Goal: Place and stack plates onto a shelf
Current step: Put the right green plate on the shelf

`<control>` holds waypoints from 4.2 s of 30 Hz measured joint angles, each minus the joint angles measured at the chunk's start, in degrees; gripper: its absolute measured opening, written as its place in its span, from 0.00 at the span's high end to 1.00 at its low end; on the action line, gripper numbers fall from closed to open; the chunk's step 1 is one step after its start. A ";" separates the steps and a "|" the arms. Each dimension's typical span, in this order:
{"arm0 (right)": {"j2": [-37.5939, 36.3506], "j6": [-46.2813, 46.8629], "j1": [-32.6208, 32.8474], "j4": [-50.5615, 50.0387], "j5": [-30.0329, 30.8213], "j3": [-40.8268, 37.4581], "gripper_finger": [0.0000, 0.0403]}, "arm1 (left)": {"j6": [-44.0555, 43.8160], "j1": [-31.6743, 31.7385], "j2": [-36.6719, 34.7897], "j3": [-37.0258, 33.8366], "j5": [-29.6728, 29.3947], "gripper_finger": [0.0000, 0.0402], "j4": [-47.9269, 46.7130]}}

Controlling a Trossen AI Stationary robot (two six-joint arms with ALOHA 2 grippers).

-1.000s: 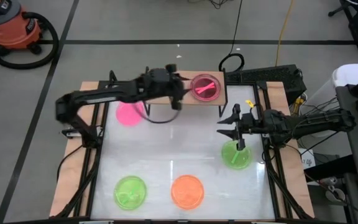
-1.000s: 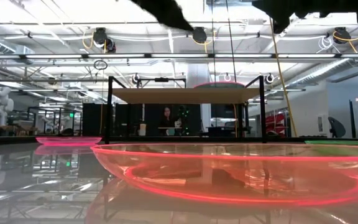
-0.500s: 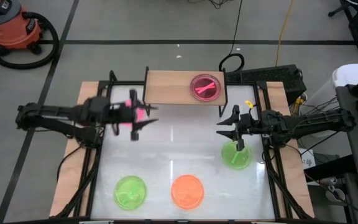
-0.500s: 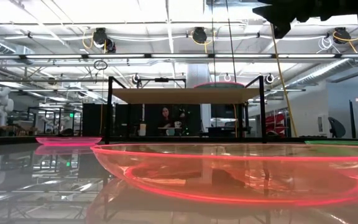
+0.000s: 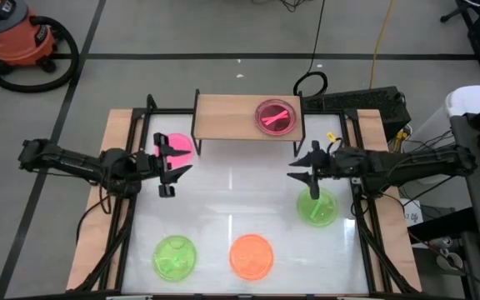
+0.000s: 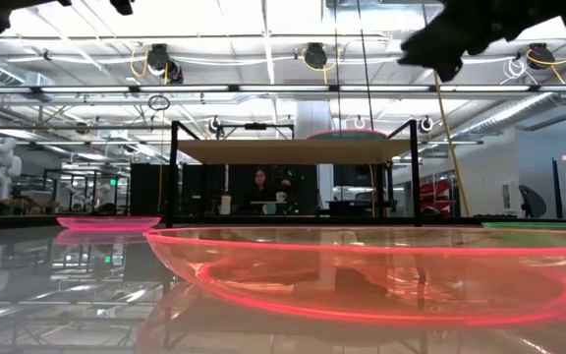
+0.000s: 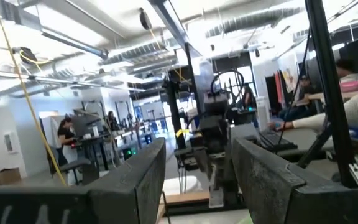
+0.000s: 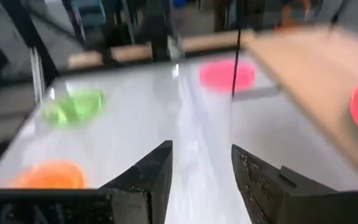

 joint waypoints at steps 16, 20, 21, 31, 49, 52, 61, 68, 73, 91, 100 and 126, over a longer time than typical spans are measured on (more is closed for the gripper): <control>8.45 15.57 14.22 -24.42 -4.30 3.11 0.65 | -2.64 0.00 0.36 -0.02 0.02 0.52 -1.67; 14.11 18.86 19.64 -29.88 -0.57 6.46 0.67 | -5.41 0.00 0.41 -0.02 0.01 0.52 -3.07; 15.64 19.92 20.92 -31.07 -0.06 7.05 0.67 | -5.98 0.00 0.41 -0.02 0.02 0.52 -3.57; 27.91 29.81 30.58 -33.26 -3.60 7.93 0.67 | -7.80 0.00 0.43 -0.02 0.02 0.52 -5.97; 39.36 33.32 33.57 -34.13 -1.26 8.13 0.68 | -5.75 0.00 0.41 -0.02 -0.02 0.53 -5.99; 40.18 33.34 33.57 -34.28 -1.14 8.20 0.72 | -6.23 0.00 0.43 -0.02 -0.02 0.53 -6.01; 37.54 32.48 33.57 -35.31 -1.27 7.80 0.98 | -6.75 0.00 0.41 -0.02 -0.02 0.53 -6.08; 31.83 32.72 33.53 -36.76 -0.08 7.76 0.99 | -6.78 0.00 0.42 -0.02 -0.02 0.53 -6.08; 26.90 32.84 33.53 -36.95 0.80 7.78 1.00 | -6.78 0.00 0.43 -0.02 -0.02 0.53 -6.10; 2.69 11.73 31.51 -13.60 6.21 7.85 1.00 | -6.78 0.00 0.43 -0.02 -0.04 0.53 -6.06; 0.38 -5.68 25.08 -0.04 5.70 7.87 1.00 | -6.50 0.00 0.41 -0.02 -0.04 0.53 -6.04; 35.41 -22.47 -23.40 31.71 -35.26 24.57 1.00 | -4.69 2.87 4.65 -0.02 -0.07 0.53 -4.03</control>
